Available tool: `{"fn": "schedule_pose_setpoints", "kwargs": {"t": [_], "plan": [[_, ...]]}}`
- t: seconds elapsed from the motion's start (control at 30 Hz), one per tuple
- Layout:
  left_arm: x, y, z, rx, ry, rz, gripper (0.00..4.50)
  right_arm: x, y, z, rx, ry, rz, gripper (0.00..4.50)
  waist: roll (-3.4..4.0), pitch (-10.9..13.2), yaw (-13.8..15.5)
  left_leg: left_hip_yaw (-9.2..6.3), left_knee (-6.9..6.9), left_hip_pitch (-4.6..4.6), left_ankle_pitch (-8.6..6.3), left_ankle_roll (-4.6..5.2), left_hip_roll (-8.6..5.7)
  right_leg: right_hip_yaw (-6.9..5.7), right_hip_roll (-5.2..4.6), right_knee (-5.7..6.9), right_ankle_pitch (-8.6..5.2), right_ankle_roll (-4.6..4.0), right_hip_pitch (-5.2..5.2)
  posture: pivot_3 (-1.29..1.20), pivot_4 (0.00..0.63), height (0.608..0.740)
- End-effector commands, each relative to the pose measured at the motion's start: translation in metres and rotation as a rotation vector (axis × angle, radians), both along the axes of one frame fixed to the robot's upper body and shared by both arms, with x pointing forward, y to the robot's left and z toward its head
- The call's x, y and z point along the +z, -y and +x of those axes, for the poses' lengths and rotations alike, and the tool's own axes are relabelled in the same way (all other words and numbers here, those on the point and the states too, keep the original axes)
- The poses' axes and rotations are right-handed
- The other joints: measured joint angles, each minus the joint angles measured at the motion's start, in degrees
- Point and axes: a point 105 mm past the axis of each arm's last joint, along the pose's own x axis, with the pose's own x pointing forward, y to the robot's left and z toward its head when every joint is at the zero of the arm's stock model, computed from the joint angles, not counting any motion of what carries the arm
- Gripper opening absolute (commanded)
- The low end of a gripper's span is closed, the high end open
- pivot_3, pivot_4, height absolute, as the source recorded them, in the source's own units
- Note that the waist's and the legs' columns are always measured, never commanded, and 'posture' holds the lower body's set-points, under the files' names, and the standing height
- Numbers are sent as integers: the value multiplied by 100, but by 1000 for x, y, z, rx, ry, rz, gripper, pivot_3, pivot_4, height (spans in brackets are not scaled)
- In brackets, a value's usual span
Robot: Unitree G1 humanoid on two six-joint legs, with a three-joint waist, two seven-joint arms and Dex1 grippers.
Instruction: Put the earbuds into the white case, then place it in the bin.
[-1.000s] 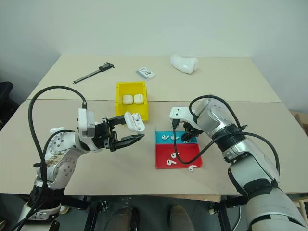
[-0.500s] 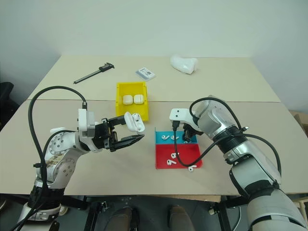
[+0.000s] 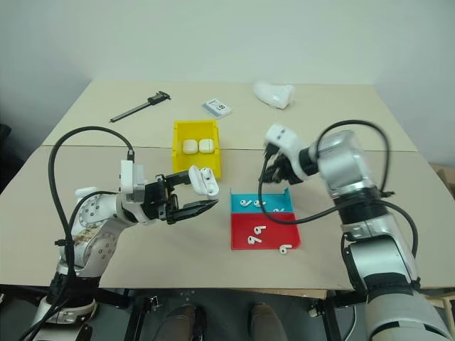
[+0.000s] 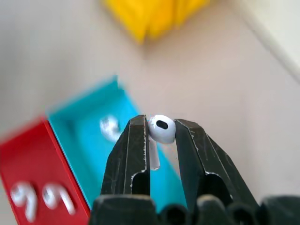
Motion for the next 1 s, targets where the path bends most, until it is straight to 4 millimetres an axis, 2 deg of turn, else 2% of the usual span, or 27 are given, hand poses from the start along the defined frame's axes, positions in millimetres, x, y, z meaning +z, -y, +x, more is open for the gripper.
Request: {"fn": "schedule_pose_setpoints", "kwargs": {"t": [0.03,0.1,0.17,0.27,0.4,0.7,1.0], "plan": [[11,5,0,-28,44,-24,2727,36,7,-24,7,108,292,608,0,0,5,-2,0,0,0,0,0,-2,0,0,0,0,2,0,150,740],[14,8,4,-23,45,-38,2727,45,1,-45,42,122,499,608,0,0,-11,0,1,0,0,0,-2,2,-3,3,1,2,1,0,150,740],[15,14,7,-22,43,-54,2727,45,-12,-68,121,90,633,608,2,-1,-46,-5,0,1,0,0,0,1,-1,7,1,2,0,0,150,740],[17,22,8,-36,20,-71,2727,47,-35,-94,238,48,754,608,5,-2,-91,-19,0,5,0,0,1,9,2,15,1,2,-2,0,150,740],[18,28,7,-80,26,-52,2727,55,-54,-112,312,46,823,608,6,-3,-100,-25,0,12,0,0,0,9,2,16,1,2,4,0,150,740],[24,26,8,-110,39,-39,2727,39,-56,-113,267,71,741,608,6,-3,-85,-21,0,0,0,0,-7,6,-2,1,-1,7,2,0,150,740],[22,23,4,-121,30,-20,2727,45,-44,-113,254,133,767,608,6,-3,-110,-27,0,2,0,0,-5,7,1,2,-1,7,2,0,150,740]]}}
